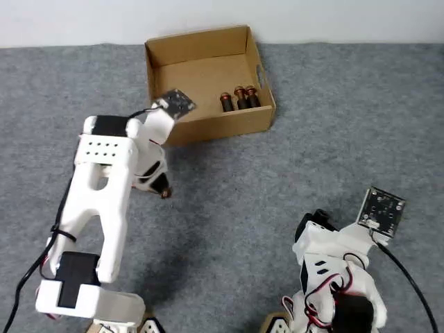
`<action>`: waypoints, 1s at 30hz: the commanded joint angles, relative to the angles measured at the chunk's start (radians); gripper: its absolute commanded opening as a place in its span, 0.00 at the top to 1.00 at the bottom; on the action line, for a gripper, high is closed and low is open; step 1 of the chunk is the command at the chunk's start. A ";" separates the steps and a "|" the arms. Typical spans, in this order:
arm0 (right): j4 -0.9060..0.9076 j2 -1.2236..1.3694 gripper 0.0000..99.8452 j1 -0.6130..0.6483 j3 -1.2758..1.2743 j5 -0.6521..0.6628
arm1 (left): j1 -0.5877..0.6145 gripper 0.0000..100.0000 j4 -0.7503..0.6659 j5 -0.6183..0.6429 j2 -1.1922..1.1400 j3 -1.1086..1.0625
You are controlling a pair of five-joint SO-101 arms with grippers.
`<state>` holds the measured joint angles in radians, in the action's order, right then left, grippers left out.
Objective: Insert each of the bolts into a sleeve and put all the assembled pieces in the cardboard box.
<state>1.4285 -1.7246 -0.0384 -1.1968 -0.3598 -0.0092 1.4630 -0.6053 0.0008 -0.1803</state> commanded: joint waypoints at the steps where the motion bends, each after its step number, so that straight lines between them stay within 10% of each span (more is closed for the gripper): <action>1: -0.018 0.002 0.99 -0.004 0.003 0.008 | 0.041 0.79 -0.103 -0.249 0.049 -0.030; 8: -0.018 0.002 0.99 -0.004 0.003 0.006 | 0.068 0.79 -0.302 -0.480 0.049 -0.199; 30: -0.018 0.008 0.99 -0.002 0.003 0.006 | 0.049 0.79 -0.427 -0.485 -0.302 -0.099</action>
<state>1.4285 -1.7246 -0.0384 -1.1968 -0.3598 0.0568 1.0641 -1.0917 -0.2969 -0.3138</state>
